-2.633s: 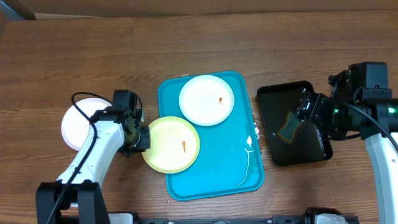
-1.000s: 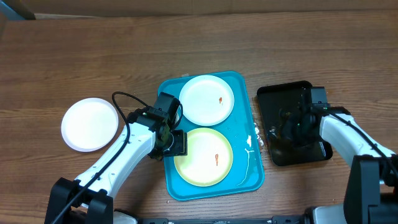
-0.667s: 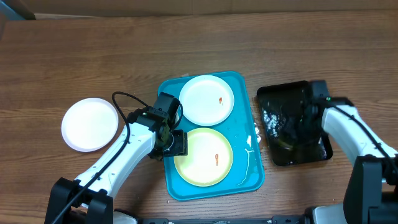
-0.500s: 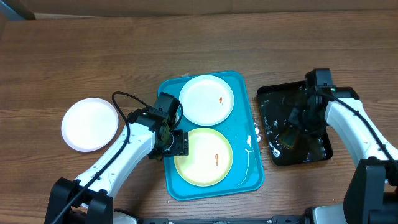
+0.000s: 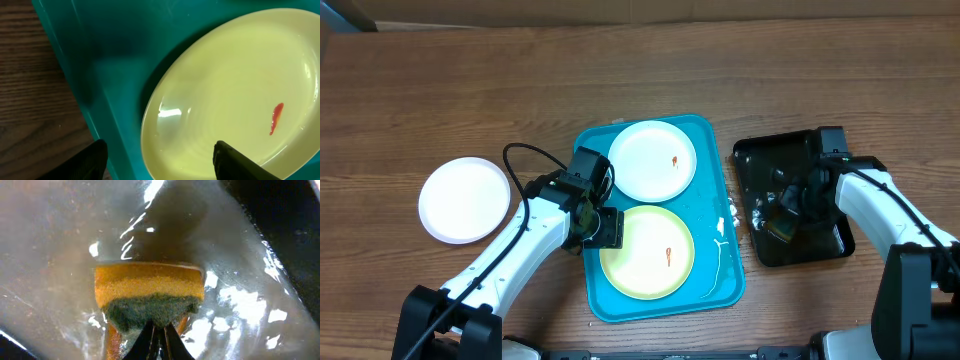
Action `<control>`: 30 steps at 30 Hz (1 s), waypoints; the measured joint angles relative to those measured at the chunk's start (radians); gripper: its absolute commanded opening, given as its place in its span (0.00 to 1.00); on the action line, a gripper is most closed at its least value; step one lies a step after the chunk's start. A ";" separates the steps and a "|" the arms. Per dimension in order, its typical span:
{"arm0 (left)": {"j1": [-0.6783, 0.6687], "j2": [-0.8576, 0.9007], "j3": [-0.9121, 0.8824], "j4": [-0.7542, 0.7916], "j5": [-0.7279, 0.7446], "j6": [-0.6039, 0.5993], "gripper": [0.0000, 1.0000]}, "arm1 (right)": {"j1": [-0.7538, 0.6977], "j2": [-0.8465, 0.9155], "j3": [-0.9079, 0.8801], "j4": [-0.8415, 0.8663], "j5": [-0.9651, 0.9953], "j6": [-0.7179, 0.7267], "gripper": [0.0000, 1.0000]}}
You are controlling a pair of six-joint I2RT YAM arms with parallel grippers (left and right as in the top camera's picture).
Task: Clean dirty plates on tray and stack at the side
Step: 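Scrub the yellow plate with the sponge held in the right gripper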
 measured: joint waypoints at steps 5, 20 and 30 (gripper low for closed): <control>-0.005 0.000 -0.001 0.000 0.000 0.010 0.69 | -0.001 0.000 0.051 -0.077 -0.031 -0.040 0.25; -0.028 0.000 -0.002 0.005 -0.017 0.013 0.66 | -0.001 -0.010 0.040 -0.136 -0.083 -0.082 0.38; -0.028 0.000 -0.003 0.005 -0.035 0.013 0.65 | -0.001 -0.023 -0.086 0.035 -0.164 -0.100 0.04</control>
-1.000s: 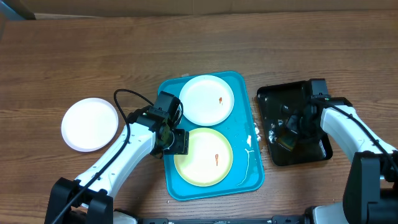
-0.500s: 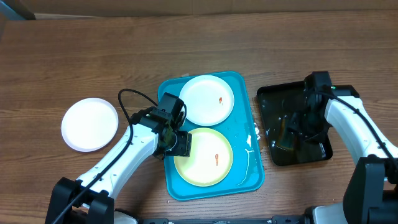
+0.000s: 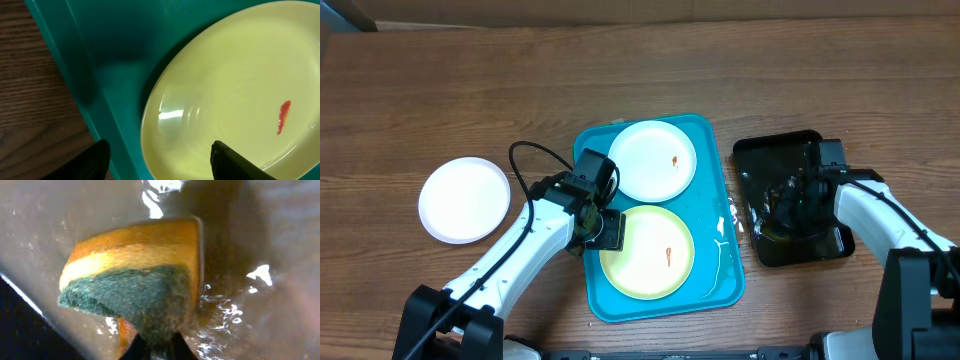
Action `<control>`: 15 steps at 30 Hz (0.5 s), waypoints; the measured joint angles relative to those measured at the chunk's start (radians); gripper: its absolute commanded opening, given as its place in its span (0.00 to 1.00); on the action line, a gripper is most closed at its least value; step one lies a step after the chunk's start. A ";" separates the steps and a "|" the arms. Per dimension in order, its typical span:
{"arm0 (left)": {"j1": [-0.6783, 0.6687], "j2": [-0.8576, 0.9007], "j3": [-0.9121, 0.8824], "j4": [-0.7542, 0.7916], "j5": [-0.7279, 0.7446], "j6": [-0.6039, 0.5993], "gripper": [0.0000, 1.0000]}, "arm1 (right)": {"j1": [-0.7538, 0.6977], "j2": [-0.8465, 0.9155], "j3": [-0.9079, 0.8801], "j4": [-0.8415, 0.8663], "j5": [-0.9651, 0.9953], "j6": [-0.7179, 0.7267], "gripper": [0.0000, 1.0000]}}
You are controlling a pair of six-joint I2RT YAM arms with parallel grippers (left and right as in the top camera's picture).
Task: Clean dirty plates on tray and stack at the side
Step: 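Scrub the yellow plate with the sponge held in the right gripper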
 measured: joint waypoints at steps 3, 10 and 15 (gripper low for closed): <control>0.000 0.000 -0.006 0.002 0.000 -0.001 0.59 | 0.000 0.000 0.006 -0.030 -0.002 -0.003 0.04; 0.000 0.000 -0.060 0.071 -0.001 0.000 0.49 | 0.000 0.000 0.121 -0.242 0.021 -0.005 0.04; 0.000 0.000 -0.143 0.172 0.002 0.002 0.16 | 0.000 -0.016 0.200 -0.309 0.026 -0.020 0.04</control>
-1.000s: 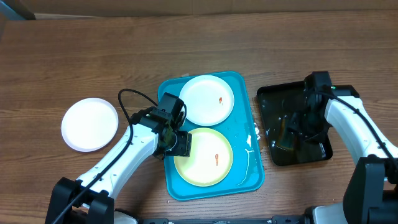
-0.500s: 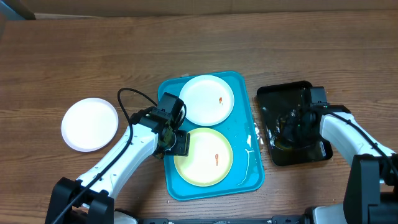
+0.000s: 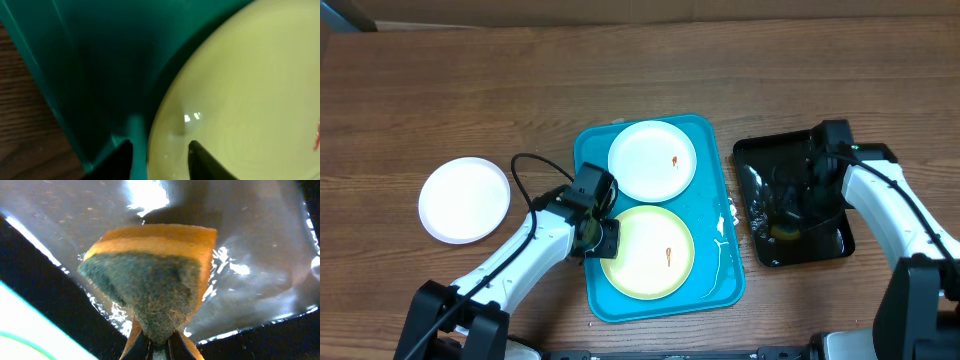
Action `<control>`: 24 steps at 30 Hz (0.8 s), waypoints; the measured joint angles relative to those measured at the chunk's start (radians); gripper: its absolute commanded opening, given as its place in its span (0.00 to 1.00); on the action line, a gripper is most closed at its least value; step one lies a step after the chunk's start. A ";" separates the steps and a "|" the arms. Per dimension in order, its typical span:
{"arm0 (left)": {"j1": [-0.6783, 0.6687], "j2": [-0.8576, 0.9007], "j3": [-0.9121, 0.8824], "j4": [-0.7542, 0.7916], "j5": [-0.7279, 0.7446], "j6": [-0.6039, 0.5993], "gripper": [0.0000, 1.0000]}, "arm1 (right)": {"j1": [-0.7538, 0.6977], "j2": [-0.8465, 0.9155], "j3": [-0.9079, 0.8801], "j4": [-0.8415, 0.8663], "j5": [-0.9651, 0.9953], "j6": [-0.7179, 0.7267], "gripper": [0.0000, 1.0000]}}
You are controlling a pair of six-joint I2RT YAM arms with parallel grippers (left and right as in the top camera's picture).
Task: Clean dirty plates on tray and stack at the side
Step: 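Scrub the yellow plate with the sponge held in the right gripper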
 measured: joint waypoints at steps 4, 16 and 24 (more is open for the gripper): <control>0.000 -0.003 -0.058 0.072 0.013 -0.010 0.04 | 0.001 -0.056 0.003 -0.022 -0.052 -0.060 0.04; 0.000 -0.008 -0.070 0.126 0.068 -0.125 0.04 | 0.268 -0.201 0.002 0.012 -0.270 -0.091 0.04; 0.000 -0.008 -0.072 0.123 0.087 -0.153 0.04 | 0.562 -0.158 -0.061 0.249 -0.224 0.212 0.04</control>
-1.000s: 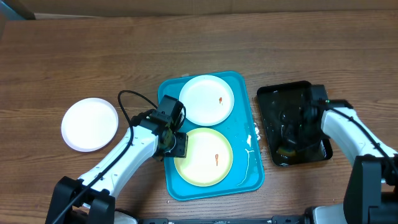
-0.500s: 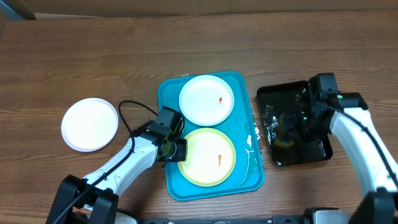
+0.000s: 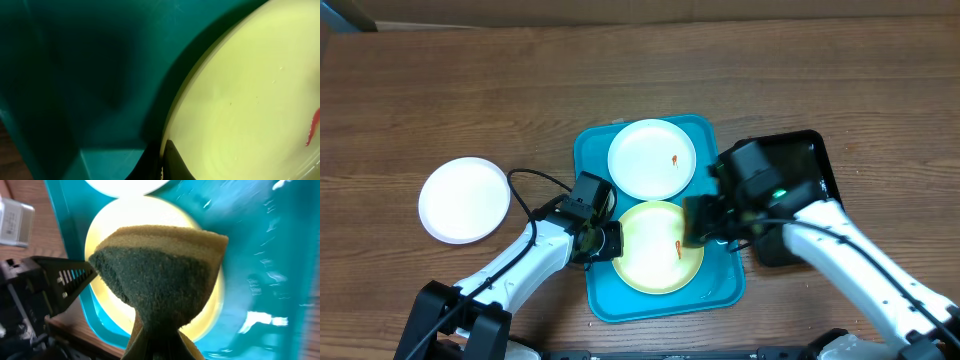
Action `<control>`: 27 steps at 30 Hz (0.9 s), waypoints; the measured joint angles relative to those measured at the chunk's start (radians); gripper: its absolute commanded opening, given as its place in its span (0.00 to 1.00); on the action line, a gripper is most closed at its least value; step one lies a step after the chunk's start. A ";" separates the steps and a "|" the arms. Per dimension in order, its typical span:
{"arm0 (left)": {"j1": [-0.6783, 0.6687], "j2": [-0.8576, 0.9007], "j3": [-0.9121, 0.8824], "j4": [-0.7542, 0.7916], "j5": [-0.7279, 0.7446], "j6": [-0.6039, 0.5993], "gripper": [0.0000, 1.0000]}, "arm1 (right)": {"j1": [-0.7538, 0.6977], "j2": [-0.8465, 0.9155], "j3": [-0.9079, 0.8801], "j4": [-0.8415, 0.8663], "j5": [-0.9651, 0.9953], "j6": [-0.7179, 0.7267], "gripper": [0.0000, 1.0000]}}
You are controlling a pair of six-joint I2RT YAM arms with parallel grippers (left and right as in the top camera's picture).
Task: Clean dirty plates on tray and stack at the side
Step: 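Scrub the yellow plate with the sponge held in the right gripper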
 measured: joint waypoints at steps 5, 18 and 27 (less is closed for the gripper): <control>0.000 0.000 0.000 0.000 0.003 -0.017 0.04 | 0.136 0.108 -0.021 0.111 0.051 0.212 0.04; 0.000 0.001 -0.003 0.000 0.003 -0.038 0.04 | 0.182 0.336 0.010 0.170 0.069 0.458 0.04; 0.000 0.001 -0.003 -0.001 -0.001 -0.065 0.04 | 0.122 0.363 0.045 0.040 0.025 0.510 0.04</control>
